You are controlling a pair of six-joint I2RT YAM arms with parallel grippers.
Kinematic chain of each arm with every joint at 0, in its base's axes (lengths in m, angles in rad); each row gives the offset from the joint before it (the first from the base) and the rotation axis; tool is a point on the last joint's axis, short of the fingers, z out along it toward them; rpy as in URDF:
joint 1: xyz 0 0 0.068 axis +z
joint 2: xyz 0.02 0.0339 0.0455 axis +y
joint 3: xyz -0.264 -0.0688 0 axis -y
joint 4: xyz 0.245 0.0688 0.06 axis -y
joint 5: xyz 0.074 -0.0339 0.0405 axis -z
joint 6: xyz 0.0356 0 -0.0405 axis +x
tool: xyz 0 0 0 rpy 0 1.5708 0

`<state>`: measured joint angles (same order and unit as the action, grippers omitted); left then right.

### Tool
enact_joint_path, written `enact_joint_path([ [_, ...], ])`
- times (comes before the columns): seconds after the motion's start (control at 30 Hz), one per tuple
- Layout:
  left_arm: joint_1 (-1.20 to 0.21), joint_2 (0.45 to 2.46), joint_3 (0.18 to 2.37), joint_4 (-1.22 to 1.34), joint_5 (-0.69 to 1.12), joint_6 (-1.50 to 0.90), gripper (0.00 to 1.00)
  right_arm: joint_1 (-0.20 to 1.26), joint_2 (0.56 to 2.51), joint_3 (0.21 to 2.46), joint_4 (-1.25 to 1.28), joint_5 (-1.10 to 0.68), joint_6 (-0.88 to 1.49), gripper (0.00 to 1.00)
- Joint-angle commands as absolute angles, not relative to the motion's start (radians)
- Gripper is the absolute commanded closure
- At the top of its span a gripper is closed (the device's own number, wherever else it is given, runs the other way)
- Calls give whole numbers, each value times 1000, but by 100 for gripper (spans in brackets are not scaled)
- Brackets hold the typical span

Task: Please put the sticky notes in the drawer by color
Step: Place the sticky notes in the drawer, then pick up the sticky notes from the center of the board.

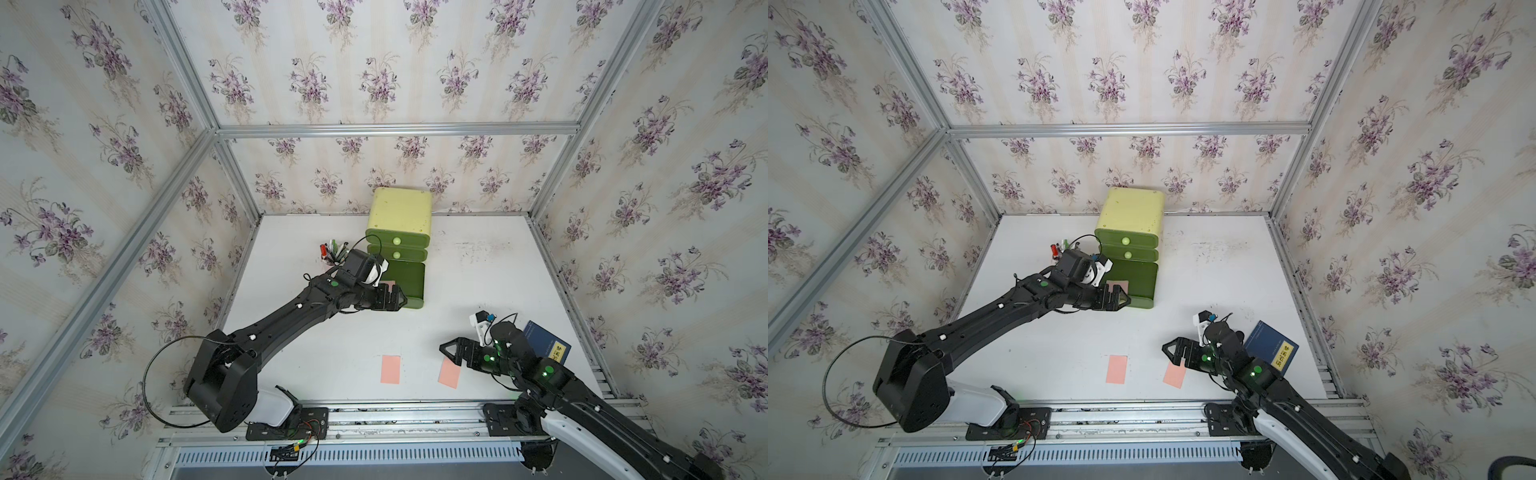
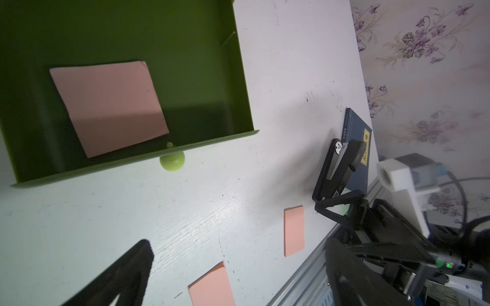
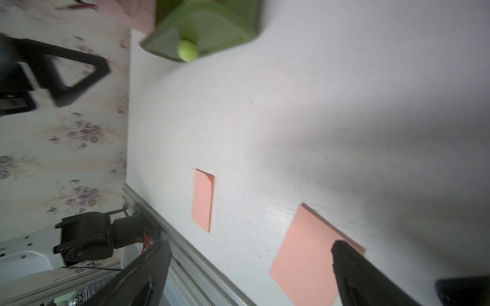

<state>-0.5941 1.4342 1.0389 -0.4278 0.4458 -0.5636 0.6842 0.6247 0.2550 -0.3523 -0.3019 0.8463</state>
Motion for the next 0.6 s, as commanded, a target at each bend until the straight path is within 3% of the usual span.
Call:
enact_joint_path([
  [0.0, -594, 1421, 1029, -436, 468, -552, 0, 746, 659, 284, -493, -238, 914, 0],
  [0.4, -594, 1373, 1001, -512, 384, -535, 0, 922, 1075, 484, -616, -94, 922, 2],
  [0.57, -594, 1370, 981, -504, 376, -531, 0, 948, 1219, 556, -626, -65, 890, 10],
])
